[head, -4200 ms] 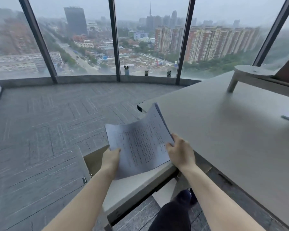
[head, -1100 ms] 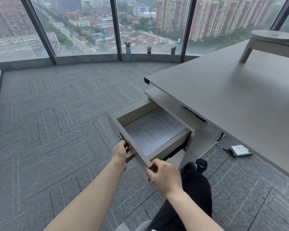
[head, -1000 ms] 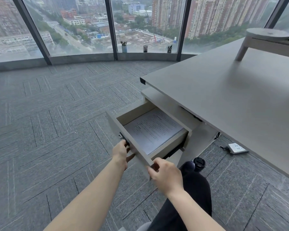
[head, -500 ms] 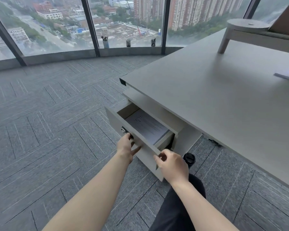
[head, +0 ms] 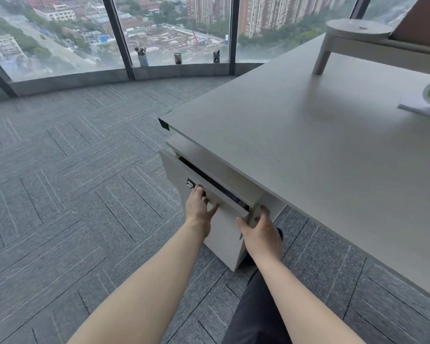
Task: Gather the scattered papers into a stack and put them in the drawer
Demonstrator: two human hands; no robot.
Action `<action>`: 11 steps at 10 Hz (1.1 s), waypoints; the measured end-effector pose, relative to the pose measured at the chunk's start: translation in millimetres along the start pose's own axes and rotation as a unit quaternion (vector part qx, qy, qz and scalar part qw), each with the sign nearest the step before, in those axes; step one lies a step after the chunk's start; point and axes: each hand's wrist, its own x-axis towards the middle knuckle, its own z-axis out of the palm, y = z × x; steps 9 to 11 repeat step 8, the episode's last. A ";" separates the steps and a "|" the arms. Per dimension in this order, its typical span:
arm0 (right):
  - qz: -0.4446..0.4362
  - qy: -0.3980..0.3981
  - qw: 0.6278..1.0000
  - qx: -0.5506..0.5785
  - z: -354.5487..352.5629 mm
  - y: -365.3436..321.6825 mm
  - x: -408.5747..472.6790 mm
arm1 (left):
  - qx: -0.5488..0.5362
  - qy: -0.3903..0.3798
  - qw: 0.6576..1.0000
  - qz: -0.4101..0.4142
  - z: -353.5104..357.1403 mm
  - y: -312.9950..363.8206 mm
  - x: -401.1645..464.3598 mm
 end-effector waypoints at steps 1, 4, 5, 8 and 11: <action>0.015 -0.001 0.999 0.034 0.9 -1.9 7.1 | -0.003 -0.017 1.000 0.000 9.1 -1.4 3.0; 0.037 0.000 0.997 0.070 6.3 2.8 24.4 | 0.006 -0.035 0.999 -0.016 25.6 -4.5 13.9; 0.033 -0.001 0.996 0.079 7.7 4.8 28.1 | 0.007 -0.032 0.999 -0.013 27.1 -4.0 14.0; 0.031 -0.028 0.997 0.060 -13.2 7.7 24.0 | 0.062 0.004 0.998 0.006 10.6 -14.0 8.6; 0.031 -0.028 0.997 0.060 -13.2 7.7 24.0 | 0.062 0.004 0.998 0.006 10.6 -14.0 8.6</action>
